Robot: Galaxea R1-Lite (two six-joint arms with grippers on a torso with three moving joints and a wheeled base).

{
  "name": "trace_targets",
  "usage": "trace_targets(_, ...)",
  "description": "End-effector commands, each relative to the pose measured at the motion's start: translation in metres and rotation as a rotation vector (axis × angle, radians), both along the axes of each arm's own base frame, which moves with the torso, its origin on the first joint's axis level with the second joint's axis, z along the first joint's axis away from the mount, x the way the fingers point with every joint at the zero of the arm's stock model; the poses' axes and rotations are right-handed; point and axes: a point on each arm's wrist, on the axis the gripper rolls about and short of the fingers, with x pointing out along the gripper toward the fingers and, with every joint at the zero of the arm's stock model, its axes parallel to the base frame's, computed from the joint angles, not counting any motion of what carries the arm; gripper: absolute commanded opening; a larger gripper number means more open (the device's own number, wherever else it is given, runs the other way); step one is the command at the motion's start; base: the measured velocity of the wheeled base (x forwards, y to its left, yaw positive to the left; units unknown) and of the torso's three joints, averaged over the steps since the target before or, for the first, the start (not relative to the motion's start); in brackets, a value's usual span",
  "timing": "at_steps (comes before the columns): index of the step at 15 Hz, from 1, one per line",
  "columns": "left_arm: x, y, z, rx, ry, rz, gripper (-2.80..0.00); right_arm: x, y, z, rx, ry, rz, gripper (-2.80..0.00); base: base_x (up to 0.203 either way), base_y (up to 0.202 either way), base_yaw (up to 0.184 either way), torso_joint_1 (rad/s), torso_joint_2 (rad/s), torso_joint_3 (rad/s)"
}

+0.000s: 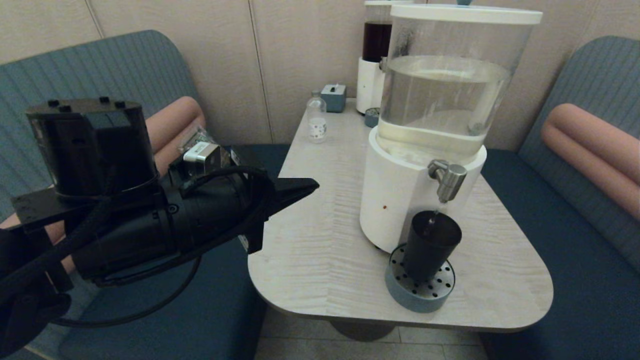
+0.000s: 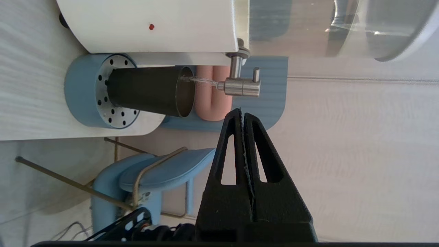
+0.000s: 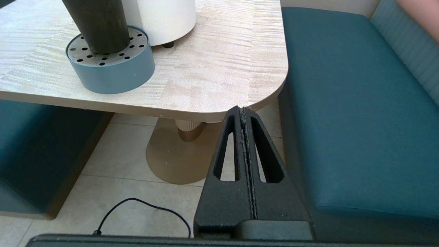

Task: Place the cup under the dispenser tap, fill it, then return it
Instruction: Turn off the faucet

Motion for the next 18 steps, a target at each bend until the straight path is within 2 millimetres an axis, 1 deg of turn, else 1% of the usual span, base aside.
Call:
trace_targets(1, 0.003, -0.006, -0.007, 0.0, 0.016, -0.008, -2.8, 0.0, 0.0, 0.0, 0.0, 0.001, 0.0, -2.8, 0.0, 0.0, 0.0, 0.0, 0.0, 0.0)
trace_targets(4, -0.003, -0.018, -0.003, -0.06, -0.05, -0.055, -2.8, 0.0, 0.0, 0.0, 0.0, 0.001, 0.0, -2.8, 0.0, 0.0, 0.0, 0.0, 0.0, 0.0)
trace_targets(6, 0.001, -0.026, -0.002, -0.124, -0.041, -0.067, -2.8, 0.0, 0.0, 0.0, 0.0, 0.001, 0.0, -2.8, 0.0, 0.0, 0.0, 0.0, 0.0, 0.0)
trace_targets(7, 0.005, -0.031, -0.005, -0.136, -0.042, -0.066, -2.8, 0.0, 0.0, 0.0, 0.0, 0.001, 0.0, -2.8, 0.0, 0.0, 0.0, 0.0, 0.0, 0.0)
trace_targets(10, 0.022, -0.05, -0.026, -0.128, -0.029, -0.02, -2.8, 0.0, 0.0, 0.0, 0.0, 0.001, 0.0, -2.8, 0.0, 0.0, 0.0, 0.0, 0.0, 0.0)
trace_targets(11, 0.025, -0.057, -0.029, -0.139, -0.042, -0.018, -2.8, 0.0, 0.0, 0.0, 0.0, 0.001, 0.0, -2.8, 0.0, 0.0, 0.0, 0.0, 0.0, 0.0)
trace_targets(13, 0.023, -0.066, -0.028, -0.159, -0.061, -0.044, -2.8, 0.0, 0.0, 0.0, 0.0, 0.001, 0.0, -2.8, 0.0, 0.0, 0.0, 0.0, 0.0, 0.0)
trace_targets(14, 0.018, -0.075, -0.028, -0.163, -0.061, -0.075, -2.8, 0.0, 0.0, 0.0, 0.0, 0.001, 0.0, -2.8, 0.0, 0.0, 0.0, 0.0, 0.0, 0.0)
trace_targets(16, 0.019, -0.09, -0.027, -0.172, -0.068, -0.105, -2.8, 0.0, 0.0, 0.0, 0.0, 0.001, 0.0, -2.8, 0.0, 0.0, 0.0, 0.0, 0.0, 0.0)
trace_targets(18, 0.018, -0.105, -0.032, -0.17, -0.059, -0.143, -2.8, 0.0, 0.0, 0.0, 0.0, 0.001, 0.0, -2.8, 0.0, 0.0, 0.0, 0.0, 0.0, 0.0)
